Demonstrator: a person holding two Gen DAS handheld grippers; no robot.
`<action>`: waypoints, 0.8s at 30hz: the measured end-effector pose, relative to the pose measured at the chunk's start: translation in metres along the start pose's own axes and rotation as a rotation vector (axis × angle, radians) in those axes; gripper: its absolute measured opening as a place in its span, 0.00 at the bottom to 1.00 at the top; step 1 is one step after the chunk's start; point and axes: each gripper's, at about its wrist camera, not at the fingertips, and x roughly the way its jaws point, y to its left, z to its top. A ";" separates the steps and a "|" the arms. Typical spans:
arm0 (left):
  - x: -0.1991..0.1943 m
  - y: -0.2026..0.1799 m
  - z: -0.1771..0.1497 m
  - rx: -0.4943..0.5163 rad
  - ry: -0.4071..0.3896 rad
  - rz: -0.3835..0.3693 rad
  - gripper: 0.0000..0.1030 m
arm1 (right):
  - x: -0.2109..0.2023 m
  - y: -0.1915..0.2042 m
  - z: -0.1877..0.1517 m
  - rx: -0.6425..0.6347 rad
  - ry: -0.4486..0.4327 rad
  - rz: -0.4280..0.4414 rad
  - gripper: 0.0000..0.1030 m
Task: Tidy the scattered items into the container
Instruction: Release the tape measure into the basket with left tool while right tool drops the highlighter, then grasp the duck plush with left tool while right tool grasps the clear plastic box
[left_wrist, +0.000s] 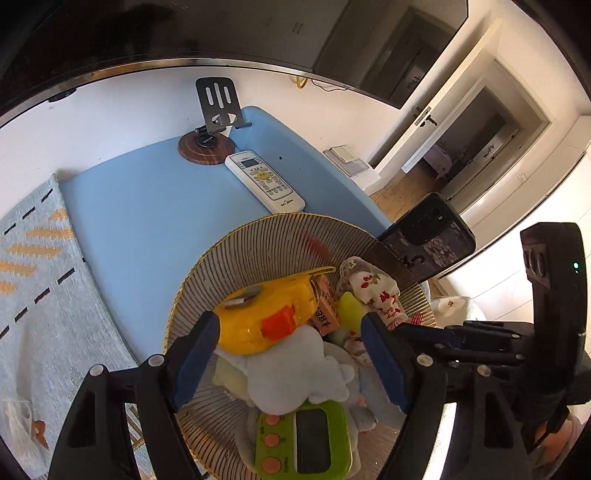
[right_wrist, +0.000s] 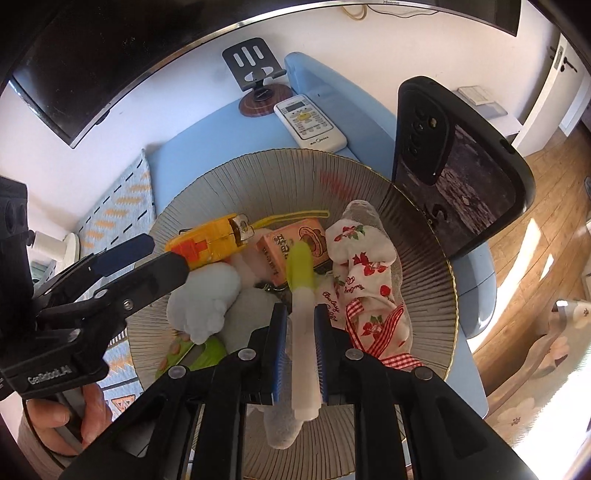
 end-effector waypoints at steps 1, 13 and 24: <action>-0.009 0.003 -0.006 -0.010 -0.010 -0.006 0.75 | -0.004 0.001 0.000 0.001 -0.008 -0.002 0.35; -0.139 0.072 -0.134 -0.176 -0.054 0.174 0.75 | -0.070 0.102 -0.047 -0.146 -0.221 0.104 0.78; -0.283 0.286 -0.271 -0.837 -0.247 0.087 0.75 | 0.065 0.275 -0.148 -0.321 0.516 0.427 0.82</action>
